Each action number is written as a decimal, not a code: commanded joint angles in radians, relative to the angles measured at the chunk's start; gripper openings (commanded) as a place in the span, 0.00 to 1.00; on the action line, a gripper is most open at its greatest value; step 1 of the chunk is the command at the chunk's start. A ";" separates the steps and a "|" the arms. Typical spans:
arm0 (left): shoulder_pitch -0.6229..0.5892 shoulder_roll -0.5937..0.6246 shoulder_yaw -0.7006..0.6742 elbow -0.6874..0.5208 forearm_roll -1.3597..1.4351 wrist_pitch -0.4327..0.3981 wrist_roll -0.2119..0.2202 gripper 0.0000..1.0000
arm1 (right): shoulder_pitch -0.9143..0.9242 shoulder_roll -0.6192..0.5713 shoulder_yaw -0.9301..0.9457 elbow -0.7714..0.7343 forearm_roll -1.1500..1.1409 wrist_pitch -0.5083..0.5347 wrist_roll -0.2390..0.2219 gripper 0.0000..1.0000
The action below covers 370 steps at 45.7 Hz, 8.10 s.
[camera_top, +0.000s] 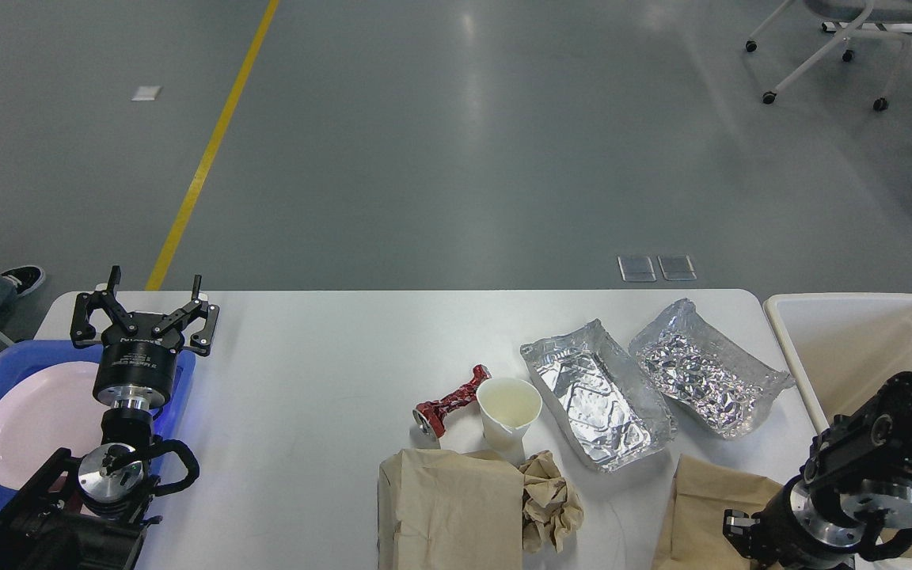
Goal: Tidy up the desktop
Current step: 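Lower the right gripper onto the brown paper bag nearest the bin, then grasp the brown paper bag with the right gripper and lift it, then lower the paper bag into the beige bin and release it, then raise the right gripper and move it toward the other brown paper bag, then grasp the brown paper bag beside the paper cup with the right gripper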
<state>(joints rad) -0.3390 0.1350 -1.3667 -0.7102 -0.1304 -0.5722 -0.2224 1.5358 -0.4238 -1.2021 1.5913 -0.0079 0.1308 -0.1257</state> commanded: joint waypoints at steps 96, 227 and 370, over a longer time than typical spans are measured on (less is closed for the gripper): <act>0.001 0.000 0.001 0.000 0.001 0.000 0.000 0.96 | -0.568 -0.273 0.337 -1.133 0.117 0.002 0.024 0.00; 0.001 0.000 0.001 0.000 0.001 0.000 -0.002 0.96 | 0.935 0.039 -0.048 -0.078 -0.049 0.782 -0.005 1.00; 0.000 0.000 0.001 0.000 0.000 0.000 0.000 0.96 | -0.147 0.614 0.702 -0.131 0.086 -0.369 -0.288 0.97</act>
<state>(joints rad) -0.3389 0.1350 -1.3660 -0.7102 -0.1304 -0.5722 -0.2225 1.4508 0.1841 -0.5264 1.5121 0.1495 -0.2381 -0.4148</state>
